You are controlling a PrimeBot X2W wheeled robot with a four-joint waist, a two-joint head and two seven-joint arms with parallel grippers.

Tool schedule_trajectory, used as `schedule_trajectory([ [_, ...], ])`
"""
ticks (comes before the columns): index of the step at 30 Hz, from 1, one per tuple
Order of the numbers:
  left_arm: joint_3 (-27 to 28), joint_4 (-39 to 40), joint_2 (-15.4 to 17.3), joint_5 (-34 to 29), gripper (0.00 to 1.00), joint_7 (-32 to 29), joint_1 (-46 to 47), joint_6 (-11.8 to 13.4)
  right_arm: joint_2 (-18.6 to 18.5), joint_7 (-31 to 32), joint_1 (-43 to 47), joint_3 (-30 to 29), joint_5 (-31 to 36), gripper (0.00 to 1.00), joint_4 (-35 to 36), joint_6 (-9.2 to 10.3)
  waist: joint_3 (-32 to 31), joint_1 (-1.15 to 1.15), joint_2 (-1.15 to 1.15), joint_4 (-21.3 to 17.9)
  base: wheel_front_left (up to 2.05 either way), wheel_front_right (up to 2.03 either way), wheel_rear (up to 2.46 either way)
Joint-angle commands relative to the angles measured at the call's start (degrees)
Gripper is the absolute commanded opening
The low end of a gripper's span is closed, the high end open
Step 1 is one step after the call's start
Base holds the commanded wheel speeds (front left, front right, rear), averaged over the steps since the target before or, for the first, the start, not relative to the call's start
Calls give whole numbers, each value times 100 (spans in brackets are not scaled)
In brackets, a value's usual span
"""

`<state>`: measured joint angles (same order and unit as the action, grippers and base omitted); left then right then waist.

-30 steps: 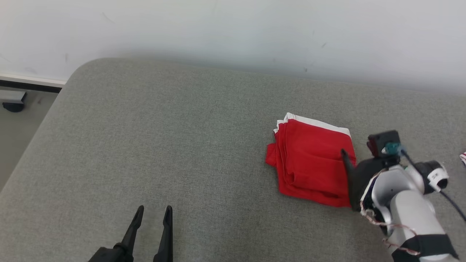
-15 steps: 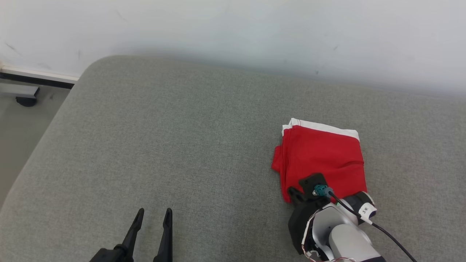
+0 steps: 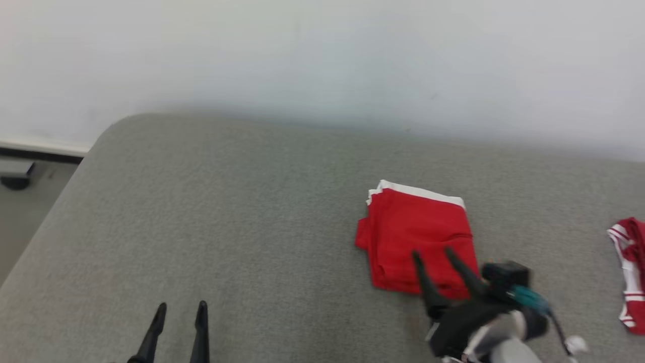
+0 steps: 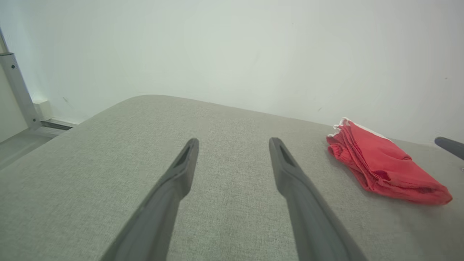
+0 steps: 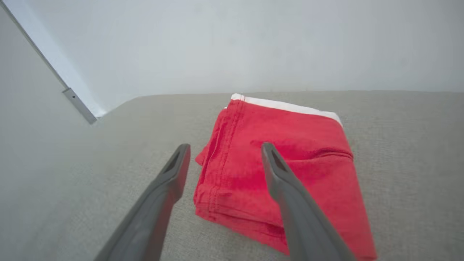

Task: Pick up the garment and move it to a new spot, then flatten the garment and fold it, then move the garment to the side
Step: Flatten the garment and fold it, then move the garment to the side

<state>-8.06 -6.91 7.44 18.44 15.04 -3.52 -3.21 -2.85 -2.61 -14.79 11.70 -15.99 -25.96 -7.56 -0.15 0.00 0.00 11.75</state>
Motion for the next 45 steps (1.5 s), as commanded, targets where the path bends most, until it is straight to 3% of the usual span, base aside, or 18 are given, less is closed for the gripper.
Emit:
schedule_trajectory([
  [1,120,78,-5,-116,100,16,-110,-4,0,-257,379,-352,-103,100,256,13,-211,0,0,-381,0,0,0],
  [8,530,237,-123,-264,100,16,-228,-131,-4,-808,994,-1267,123,100,859,13,-296,0,0,-788,0,0,0],
  [13,770,55,-244,-224,100,16,-297,-250,2,-747,1300,-1878,479,100,1043,12,-349,0,0,-972,0,0,0],
  [23,832,-679,-152,-133,100,16,-432,-390,1,-146,1761,-2128,878,100,1079,12,-501,0,0,-1094,0,0,0],
  [45,1003,-767,-238,-307,100,16,-439,-404,-1,106,1919,-2103,777,100,1155,12,-542,0,0,-1085,0,0,0],
])
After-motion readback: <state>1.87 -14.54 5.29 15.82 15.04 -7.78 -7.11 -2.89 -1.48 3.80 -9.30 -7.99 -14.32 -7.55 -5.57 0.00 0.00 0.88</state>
